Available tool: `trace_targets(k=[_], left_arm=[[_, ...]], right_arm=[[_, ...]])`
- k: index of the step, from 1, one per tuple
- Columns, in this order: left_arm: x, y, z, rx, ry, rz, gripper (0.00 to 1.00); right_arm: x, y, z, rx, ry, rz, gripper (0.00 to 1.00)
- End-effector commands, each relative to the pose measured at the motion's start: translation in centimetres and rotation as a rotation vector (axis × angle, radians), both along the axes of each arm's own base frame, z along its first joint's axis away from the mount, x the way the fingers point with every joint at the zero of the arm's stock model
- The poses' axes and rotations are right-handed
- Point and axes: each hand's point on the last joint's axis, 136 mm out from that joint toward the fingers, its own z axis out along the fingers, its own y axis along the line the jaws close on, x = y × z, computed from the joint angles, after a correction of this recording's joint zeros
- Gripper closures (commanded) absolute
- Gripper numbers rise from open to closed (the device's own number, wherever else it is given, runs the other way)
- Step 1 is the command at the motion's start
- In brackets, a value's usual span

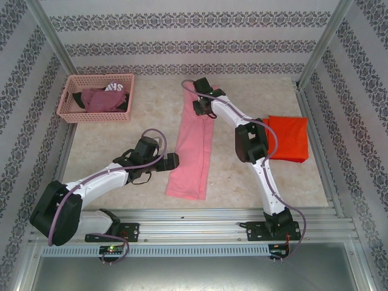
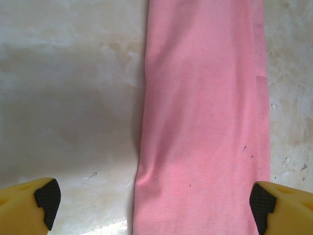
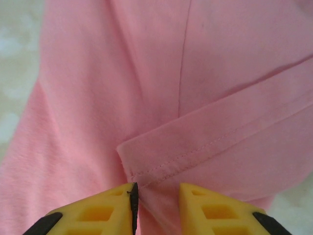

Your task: Fold and stack the t-shirts

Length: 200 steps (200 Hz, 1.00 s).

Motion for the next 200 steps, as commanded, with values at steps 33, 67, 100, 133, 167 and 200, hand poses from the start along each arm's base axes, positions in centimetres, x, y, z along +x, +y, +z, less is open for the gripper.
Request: trace_targets(k=[33,67,100,133,167,200], left_arm=[[-0.3,0.7,-0.5,0.017,0.012,0.004,0.0],[-0.2,0.7,-0.4,0.014,0.01,0.005,0.0],[-0.2,0.7,-0.7,0.009,0.013,0.006,0.0],[-0.3,0.6,-0.6,0.005,0.014,0.0,0.0],[-0.3,0.7,-0.6,0.007,0.016,0.001,0.0],[-0.1,0.5,-0.5,0.0,0.014,0.0,0.0]], right_arm=[[0.0,-0.4,0.9,-0.012,0.003,0.005,0.93],[0.3,-0.2,3.7,-0.006,-0.066,0.017,0.91],[0.2,-0.3,4.9,-0.004,-0.104,0.027,1.0],[-0.3,0.3,5.2,-0.024,-0.135,0.07,1.0],[-1.1,0.6,4.6,-0.029,-0.151,0.12,1.0],[-2.4,1.5,4.5,-0.038,-0.177,0.222,1.0]])
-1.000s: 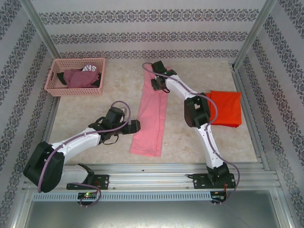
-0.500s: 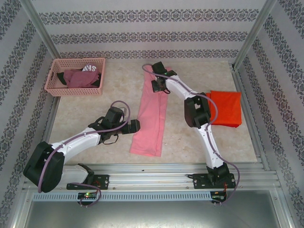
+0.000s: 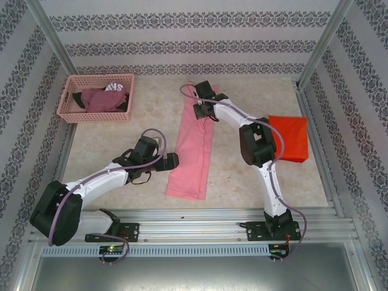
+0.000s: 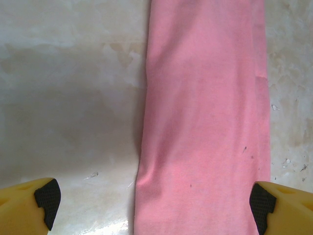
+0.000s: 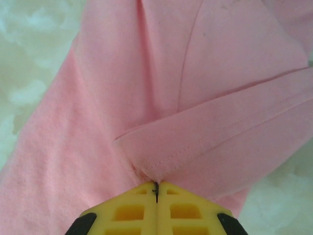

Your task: Fold and stack the t-shirts

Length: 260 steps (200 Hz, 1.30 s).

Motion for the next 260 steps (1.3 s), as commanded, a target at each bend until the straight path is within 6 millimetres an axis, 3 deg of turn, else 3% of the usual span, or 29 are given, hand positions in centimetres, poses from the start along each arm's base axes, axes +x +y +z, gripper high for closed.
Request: trace_targets(k=[1,55,71,100,131,161,185,260], left_arm=[[-0.2,0.4,-0.5,0.004,0.01,-0.004,0.0],[0.1,0.0,-0.7,-0.009,0.017,-0.01,0.0],[0.1,-0.1,-0.7,-0.011,0.02,-0.016,0.0],[0.3,-0.3,-0.5,-0.013,0.018,-0.019,0.0],[0.4,-0.3,-0.4,-0.015,0.015,-0.018,0.0],[0.3,-0.3,-0.3,-0.015,0.016,-0.021,0.0],[0.3,-0.2,-0.2,-0.013,0.01,-0.022,0.0],[0.3,-0.2,-0.2,-0.01,0.008,-0.024,0.0]], right_arm=[[-0.4,1.5,2.8,0.001,-0.092,0.104,1.0],[-2.7,1.3,1.6,-0.109,-0.133,0.257,0.98],[-2.8,1.0,1.8,-0.104,-0.14,0.248,0.93],[-1.4,-0.8,4.3,0.061,-0.154,0.069,0.63],[1.0,-5.3,5.9,0.175,-0.163,-0.232,0.56],[2.4,-9.7,4.4,0.212,-0.072,-0.491,0.55],[3.5,-11.2,2.4,0.272,-0.001,-0.601,0.56],[5.6,-10.5,-1.3,0.367,0.146,-0.647,0.58]])
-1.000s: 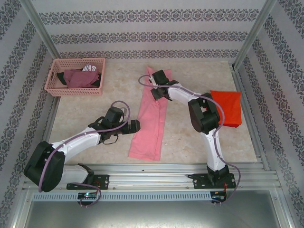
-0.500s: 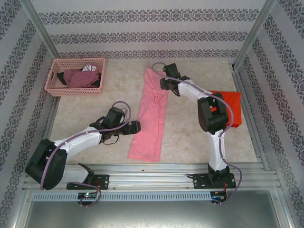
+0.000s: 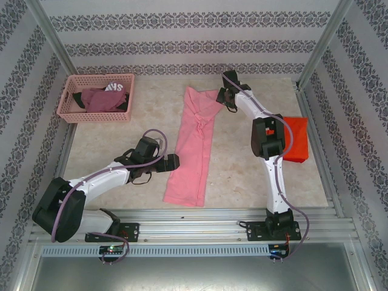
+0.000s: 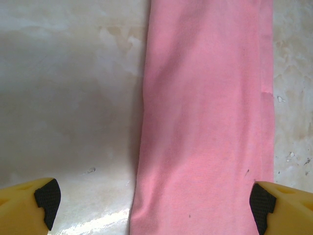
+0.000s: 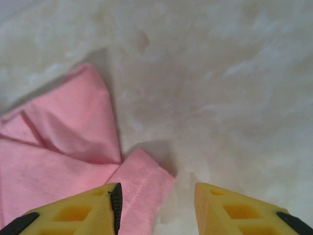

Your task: Fold and stack the t-shirts

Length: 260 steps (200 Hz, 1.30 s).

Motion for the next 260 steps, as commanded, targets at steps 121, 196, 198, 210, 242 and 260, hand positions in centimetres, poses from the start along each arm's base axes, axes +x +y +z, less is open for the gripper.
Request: trace_targets(k=[121,196,198,210,242,260], left_arm=[[0.7,-0.1,0.2,-0.008,-0.019,-0.006,0.0],[0.6,-0.1,0.0,-0.004,-0.016,-0.011,0.0],[0.6,-0.1,0.0,-0.004,-0.017,-0.011,0.0],[0.6,-0.1,0.0,-0.004,-0.015,-0.011,0.0],[0.6,-0.2,0.1,-0.004,-0.017,-0.012,0.0],[0.7,-0.1,0.2,-0.003,-0.019,-0.012,0.0]], right_arm=[[0.5,3.4,3.3,-0.025,-0.071,0.202,1.0],[1.0,8.0,3.6,0.002,-0.125,0.365,1.0],[1.1,8.1,3.7,0.006,-0.129,0.371,1.0],[1.1,9.2,3.9,0.023,-0.147,0.402,1.0],[1.4,11.1,3.8,0.059,-0.166,0.456,1.0],[1.5,11.5,2.8,0.078,-0.144,0.462,1.0]])
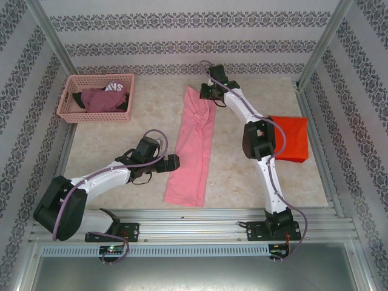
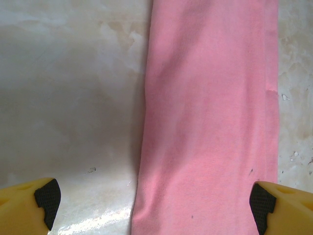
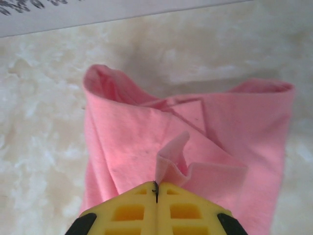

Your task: Fold and stack the t-shirts

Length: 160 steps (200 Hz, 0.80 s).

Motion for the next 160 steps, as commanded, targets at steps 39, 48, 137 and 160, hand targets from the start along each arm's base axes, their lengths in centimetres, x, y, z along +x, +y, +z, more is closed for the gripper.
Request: trace_targets(k=[39,48,137,160], left_arm=[[0.7,-0.1,0.5,-0.002,-0.028,-0.012,0.0],[0.8,-0.1,0.5,-0.004,-0.027,-0.011,0.0],[1.0,-0.4,0.5,-0.009,-0.025,-0.019,0.0],[1.1,-0.5,0.3,-0.014,-0.023,-0.018,0.0]], right_arm=[[-0.3,2.8,-2.7,0.088,0.073,0.092,1.0],[-0.4,3.0,-2.6,0.099,0.078,0.102,1.0],[-0.9,0.9,2.9,0.142,-0.014,0.075,0.58],[-1.2,0.1,2.7,0.121,-0.019,0.05,0.58]])
